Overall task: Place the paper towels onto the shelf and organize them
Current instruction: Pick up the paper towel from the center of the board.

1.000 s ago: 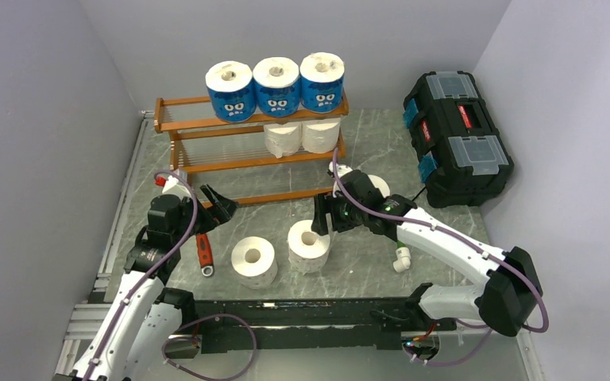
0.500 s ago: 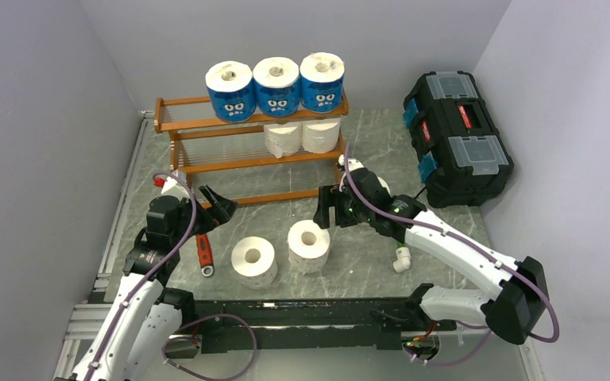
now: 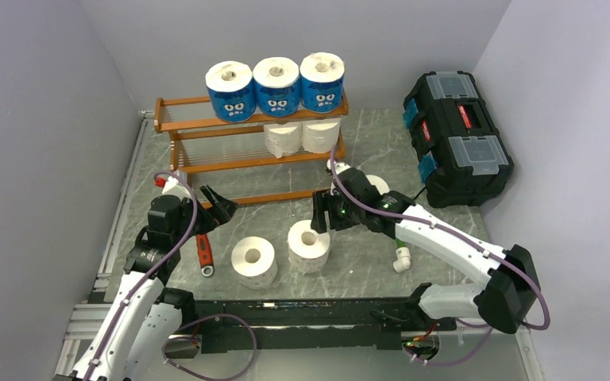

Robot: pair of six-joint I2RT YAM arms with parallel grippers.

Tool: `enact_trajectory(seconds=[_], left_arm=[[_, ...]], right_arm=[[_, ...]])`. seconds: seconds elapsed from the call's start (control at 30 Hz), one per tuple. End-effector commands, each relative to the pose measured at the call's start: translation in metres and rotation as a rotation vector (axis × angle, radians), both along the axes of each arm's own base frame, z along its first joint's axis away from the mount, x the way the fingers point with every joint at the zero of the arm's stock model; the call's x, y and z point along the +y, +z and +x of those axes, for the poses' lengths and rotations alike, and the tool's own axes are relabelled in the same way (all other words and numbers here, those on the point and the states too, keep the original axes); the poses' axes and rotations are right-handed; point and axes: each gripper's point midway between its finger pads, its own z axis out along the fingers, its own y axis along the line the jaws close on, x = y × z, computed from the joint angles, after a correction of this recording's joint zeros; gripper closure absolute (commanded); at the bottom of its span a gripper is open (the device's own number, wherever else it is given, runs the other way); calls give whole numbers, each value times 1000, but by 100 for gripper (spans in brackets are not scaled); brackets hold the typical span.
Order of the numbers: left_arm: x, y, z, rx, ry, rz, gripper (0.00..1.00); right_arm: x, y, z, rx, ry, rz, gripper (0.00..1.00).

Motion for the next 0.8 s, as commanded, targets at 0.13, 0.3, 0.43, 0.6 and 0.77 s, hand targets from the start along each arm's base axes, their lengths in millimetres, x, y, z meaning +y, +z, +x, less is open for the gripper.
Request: enact_trajectory(seconds=[0.13,0.3,0.43,0.6,0.77], left_arm=[[-2,-3,2,2,-3,-12,1],[-2,-5,0,10,-1,-8,1],[-1,-6,0,14,1,-6,1],[-1,-8,0,17,0,-7,1],[-2,-8,0,21,-3,-10,1]], right_arm=[[12,-8,-12,25,52,-55,32],[13,-14,-10,26,38,-73,36],[13,-19,-11,37,40,-98,37],[12,-24,-11,40,35,-122,40],[12,-25,-11,40,32,-141,44]])
